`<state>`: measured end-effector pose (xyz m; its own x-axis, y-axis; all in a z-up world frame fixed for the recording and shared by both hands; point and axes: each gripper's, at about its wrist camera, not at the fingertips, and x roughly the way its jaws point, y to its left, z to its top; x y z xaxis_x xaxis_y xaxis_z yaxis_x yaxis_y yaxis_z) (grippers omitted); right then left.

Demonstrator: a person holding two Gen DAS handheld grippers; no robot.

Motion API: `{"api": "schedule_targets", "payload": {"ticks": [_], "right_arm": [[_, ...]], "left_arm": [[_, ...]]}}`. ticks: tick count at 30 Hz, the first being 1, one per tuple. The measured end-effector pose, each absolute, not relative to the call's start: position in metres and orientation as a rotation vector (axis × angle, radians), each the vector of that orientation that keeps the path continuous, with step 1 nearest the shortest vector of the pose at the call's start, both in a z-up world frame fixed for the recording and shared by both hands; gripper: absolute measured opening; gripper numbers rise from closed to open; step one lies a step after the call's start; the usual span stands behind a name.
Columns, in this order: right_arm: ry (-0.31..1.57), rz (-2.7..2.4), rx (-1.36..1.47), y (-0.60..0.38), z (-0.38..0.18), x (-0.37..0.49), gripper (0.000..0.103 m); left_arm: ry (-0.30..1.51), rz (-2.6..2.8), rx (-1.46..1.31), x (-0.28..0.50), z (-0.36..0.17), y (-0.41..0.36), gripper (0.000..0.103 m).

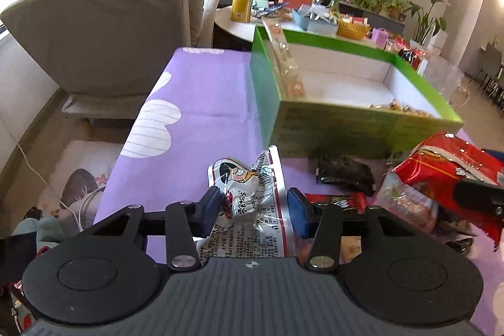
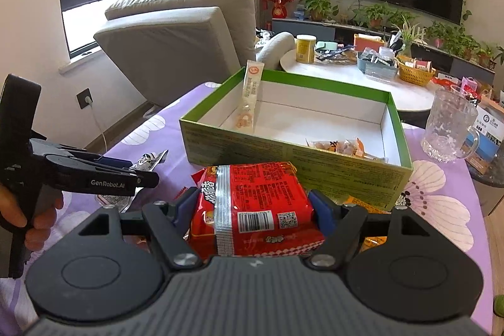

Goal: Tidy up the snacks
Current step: 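Carry both bags over the green box and open both tools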

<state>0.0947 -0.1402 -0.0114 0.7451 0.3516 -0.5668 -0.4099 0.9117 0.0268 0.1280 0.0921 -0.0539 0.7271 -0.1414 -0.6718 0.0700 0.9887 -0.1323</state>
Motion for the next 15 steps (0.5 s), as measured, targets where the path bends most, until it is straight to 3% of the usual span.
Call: {"api": "schedule_targets", "payload": {"ticks": [15], "right_arm": [[0.523, 0.388, -0.084, -0.148, 0.009, 0.086, 0.065]], "left_arm": [[0.656, -0.164, -0.109, 0.119, -0.018, 0.077, 0.044]]}}
